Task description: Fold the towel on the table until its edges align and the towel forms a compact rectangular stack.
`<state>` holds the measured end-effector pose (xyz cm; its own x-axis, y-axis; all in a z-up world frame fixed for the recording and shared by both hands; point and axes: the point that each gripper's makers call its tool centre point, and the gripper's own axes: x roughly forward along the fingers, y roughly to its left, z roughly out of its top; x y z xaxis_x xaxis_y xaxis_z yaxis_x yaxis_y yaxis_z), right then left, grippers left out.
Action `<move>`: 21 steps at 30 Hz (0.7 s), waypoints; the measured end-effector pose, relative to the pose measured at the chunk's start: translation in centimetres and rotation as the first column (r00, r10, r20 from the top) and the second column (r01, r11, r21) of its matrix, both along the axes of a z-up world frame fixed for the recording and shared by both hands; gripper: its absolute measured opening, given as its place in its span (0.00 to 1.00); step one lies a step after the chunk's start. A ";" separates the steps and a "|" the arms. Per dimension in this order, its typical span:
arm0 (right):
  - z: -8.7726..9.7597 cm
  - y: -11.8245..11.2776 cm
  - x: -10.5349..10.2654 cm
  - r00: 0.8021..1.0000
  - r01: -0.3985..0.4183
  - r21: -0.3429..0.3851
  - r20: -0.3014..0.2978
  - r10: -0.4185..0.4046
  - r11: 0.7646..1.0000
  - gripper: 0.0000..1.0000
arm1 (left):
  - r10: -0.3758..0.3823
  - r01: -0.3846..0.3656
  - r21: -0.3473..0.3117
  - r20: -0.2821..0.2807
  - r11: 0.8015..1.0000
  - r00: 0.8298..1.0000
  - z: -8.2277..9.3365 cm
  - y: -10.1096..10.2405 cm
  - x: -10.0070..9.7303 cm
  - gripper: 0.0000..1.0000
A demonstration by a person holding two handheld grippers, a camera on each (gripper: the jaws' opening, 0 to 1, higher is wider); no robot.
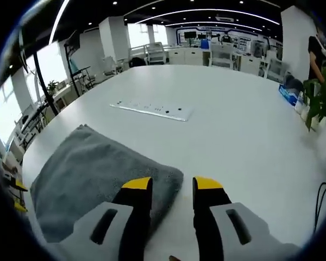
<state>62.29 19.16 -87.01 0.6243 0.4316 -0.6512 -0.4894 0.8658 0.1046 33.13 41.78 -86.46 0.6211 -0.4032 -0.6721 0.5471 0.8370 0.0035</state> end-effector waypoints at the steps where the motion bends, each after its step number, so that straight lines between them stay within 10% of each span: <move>1: 0.1 -0.1 0.1 1.000 -0.002 0.002 0.003 0.002 1.000 0.29 | -0.011 0.011 -0.002 0.001 1.000 1.000 0.1 -0.5 0.1 0.37; 21: -1.4 -0.4 -0.1 0.999 -0.043 0.015 -0.005 0.043 0.999 0.25 | -0.354 0.354 -0.008 0.015 0.935 0.935 -0.7 -15.3 0.1 0.36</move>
